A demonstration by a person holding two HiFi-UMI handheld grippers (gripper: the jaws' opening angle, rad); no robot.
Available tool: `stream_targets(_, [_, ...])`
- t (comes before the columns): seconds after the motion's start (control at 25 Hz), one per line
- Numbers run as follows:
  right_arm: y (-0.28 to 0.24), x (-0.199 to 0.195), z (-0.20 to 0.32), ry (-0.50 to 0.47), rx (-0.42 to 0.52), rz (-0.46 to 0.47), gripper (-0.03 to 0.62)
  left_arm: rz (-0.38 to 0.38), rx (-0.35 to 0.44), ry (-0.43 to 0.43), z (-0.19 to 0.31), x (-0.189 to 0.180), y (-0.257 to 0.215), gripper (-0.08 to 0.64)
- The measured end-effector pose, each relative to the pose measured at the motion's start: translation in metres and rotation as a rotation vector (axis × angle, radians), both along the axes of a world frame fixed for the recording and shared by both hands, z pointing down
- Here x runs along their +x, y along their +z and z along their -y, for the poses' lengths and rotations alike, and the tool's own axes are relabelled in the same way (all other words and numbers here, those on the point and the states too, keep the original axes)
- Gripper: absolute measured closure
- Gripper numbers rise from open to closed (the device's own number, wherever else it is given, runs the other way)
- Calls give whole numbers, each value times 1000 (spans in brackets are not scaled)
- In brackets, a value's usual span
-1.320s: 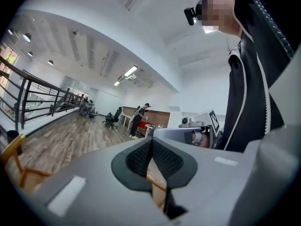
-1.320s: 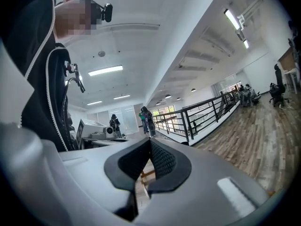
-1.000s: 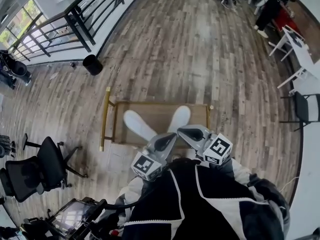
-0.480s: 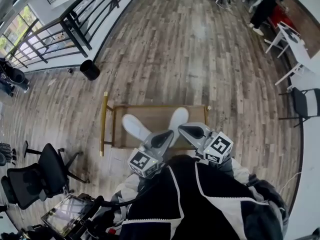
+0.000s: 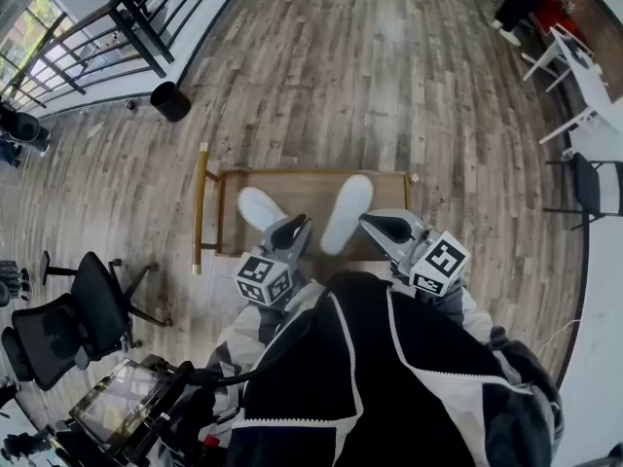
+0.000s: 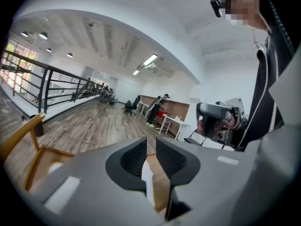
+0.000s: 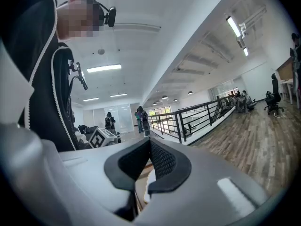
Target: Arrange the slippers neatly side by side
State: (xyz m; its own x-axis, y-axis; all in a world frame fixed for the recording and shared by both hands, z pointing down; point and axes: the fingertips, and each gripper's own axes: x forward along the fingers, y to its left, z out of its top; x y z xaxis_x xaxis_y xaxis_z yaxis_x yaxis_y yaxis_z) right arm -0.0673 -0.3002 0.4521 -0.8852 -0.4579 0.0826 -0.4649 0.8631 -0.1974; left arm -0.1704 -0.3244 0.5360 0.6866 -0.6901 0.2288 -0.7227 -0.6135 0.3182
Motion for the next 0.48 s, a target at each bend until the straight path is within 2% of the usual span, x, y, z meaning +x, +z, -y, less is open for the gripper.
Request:
stream_targets(0.12, [4, 1, -6, 1, -24, -11, 588, 3, -138, -143, 13, -38, 42, 474])
stream_targets(0.24, [5, -2, -9, -2, -32, -19, 588, -8, -299, -289, 29, -82, 93, 413])
stream_targets(0.36, [8, 0, -17, -4, -35, -24, 588, 80, -427, -367, 37, -115, 146, 386])
stream_targets(0.48, [11, 6, -21, 16, -47, -35, 588, 174, -508, -381, 43, -129, 182, 356])
